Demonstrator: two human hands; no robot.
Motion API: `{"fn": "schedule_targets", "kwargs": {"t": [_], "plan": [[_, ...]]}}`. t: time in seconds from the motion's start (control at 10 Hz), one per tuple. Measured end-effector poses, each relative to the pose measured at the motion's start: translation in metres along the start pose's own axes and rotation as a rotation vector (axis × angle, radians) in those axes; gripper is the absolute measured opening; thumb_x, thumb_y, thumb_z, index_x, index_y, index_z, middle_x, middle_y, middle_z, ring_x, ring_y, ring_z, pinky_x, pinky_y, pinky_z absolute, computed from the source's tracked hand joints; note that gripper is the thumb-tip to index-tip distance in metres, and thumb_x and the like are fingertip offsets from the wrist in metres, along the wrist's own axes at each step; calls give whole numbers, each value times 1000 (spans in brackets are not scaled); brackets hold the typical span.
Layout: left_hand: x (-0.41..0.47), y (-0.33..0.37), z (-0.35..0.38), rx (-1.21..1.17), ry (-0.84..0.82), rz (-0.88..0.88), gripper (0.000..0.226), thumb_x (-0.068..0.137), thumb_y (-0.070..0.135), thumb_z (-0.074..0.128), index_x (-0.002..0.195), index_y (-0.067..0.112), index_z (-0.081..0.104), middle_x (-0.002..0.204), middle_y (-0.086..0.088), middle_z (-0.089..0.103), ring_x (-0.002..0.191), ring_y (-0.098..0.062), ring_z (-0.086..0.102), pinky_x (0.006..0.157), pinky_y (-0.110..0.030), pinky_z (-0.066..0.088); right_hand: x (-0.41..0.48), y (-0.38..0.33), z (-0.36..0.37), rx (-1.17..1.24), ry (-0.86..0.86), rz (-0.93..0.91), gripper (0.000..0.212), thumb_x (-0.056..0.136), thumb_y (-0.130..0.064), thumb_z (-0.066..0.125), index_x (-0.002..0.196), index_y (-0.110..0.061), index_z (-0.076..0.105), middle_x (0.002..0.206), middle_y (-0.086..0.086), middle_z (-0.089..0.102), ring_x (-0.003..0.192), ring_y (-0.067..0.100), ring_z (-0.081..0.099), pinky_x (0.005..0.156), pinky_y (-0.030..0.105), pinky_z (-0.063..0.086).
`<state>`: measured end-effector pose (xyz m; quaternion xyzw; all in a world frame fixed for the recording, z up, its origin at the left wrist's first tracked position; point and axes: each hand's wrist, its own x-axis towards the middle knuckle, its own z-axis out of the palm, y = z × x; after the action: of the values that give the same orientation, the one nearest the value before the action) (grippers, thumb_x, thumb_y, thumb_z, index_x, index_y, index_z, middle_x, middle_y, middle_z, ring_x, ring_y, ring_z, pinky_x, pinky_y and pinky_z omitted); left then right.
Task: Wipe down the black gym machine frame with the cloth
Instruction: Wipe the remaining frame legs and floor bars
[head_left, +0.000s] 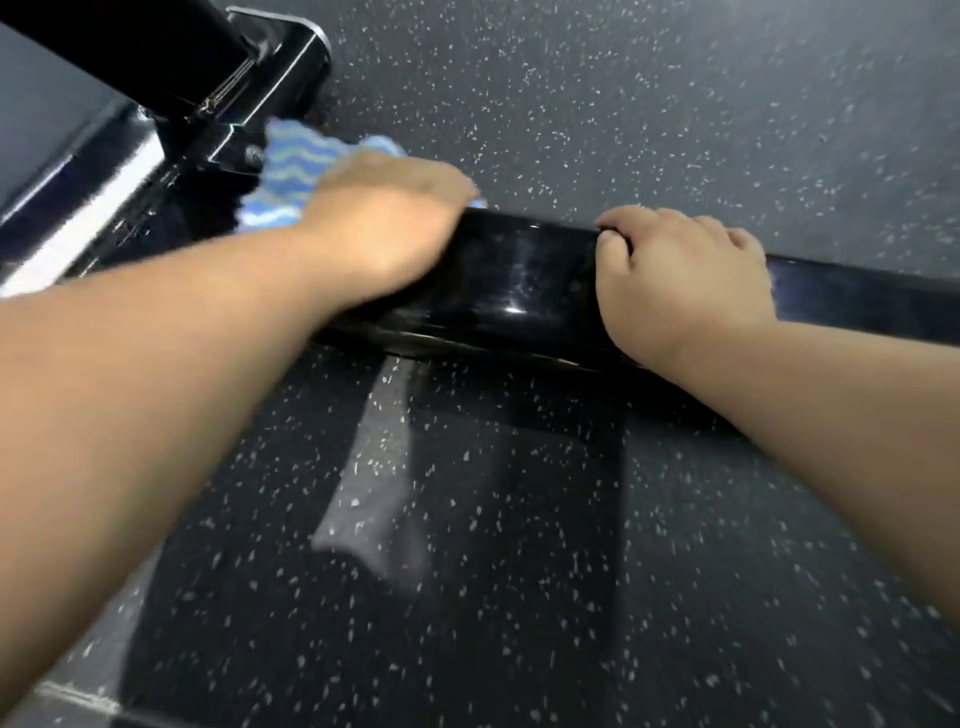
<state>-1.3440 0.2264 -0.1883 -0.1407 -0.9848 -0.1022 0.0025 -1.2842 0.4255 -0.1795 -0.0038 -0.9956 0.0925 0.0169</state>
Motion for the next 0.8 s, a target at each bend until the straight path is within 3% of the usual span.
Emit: {"fn": "schedule_targets", "kwargs": {"t": [0.1, 0.2, 0.3, 0.4, 0.5, 0.6, 0.7, 0.8], "plan": [[-25, 35, 6, -228, 82, 124, 39, 99, 29, 33, 129, 32, 57, 139, 8, 53, 129, -15, 39, 108, -23, 22, 1, 1, 0, -20, -11, 11, 39, 96, -32, 26, 121, -29, 56, 125, 4, 58, 116, 30, 47, 103, 43, 28], [-55, -2, -2, -74, 91, 152, 50, 101, 31, 24, 149, 21, 33, 160, -3, 18, 145, -22, 19, 116, -30, 12, 0, 1, -2, -26, -16, 4, 41, 96, -32, 25, 124, -30, 55, 125, 5, 58, 117, 32, 47, 104, 44, 27], [-89, -56, -9, -6, 67, -36, 65, 95, 44, 14, 151, 13, 26, 160, -16, 11, 146, -29, 15, 119, -41, 15, -6, -2, -4, -34, -39, -3, 42, 97, -32, 25, 129, -29, 52, 128, 6, 56, 119, 32, 45, 107, 47, 26], [-119, -37, -8, -177, 190, -169, 42, 100, 33, 39, 135, 15, 53, 154, -7, 32, 140, -22, 31, 111, -24, 23, -6, -10, -8, -136, -79, 0, 41, 97, -28, 24, 132, -23, 45, 130, 9, 54, 122, 34, 44, 114, 51, 18], [-136, -23, 2, -370, 507, -554, 29, 94, 21, 56, 122, 15, 60, 138, -4, 40, 123, -17, 45, 93, -8, 23, -3, -26, -8, -165, -176, 56, 39, 99, -30, 20, 131, -17, 38, 132, 16, 51, 125, 37, 43, 115, 53, 9], [-127, -27, -5, -640, 658, -1091, 32, 95, 21, 52, 127, 13, 49, 136, -10, 35, 96, -19, 47, 76, -12, 27, -3, -31, 0, -145, -122, 103, 44, 98, -36, 18, 131, -21, 42, 136, 16, 46, 129, 37, 37, 115, 52, 16], [-109, -26, -16, -870, 570, -1271, 37, 99, 23, 46, 132, 8, 47, 137, -15, 45, 104, -22, 52, 80, -15, 34, -2, -32, 4, -163, -69, 99, 45, 96, -37, 18, 127, -21, 47, 131, 17, 50, 125, 38, 40, 112, 52, 21], [-102, -14, -13, -1094, 487, -1234, 36, 101, 18, 42, 132, 2, 50, 137, -13, 52, 108, -20, 59, 70, -18, 48, -1, -33, 4, -145, -51, 98, 45, 96, -38, 20, 126, -22, 49, 130, 17, 51, 124, 39, 41, 112, 51, 22]]}}
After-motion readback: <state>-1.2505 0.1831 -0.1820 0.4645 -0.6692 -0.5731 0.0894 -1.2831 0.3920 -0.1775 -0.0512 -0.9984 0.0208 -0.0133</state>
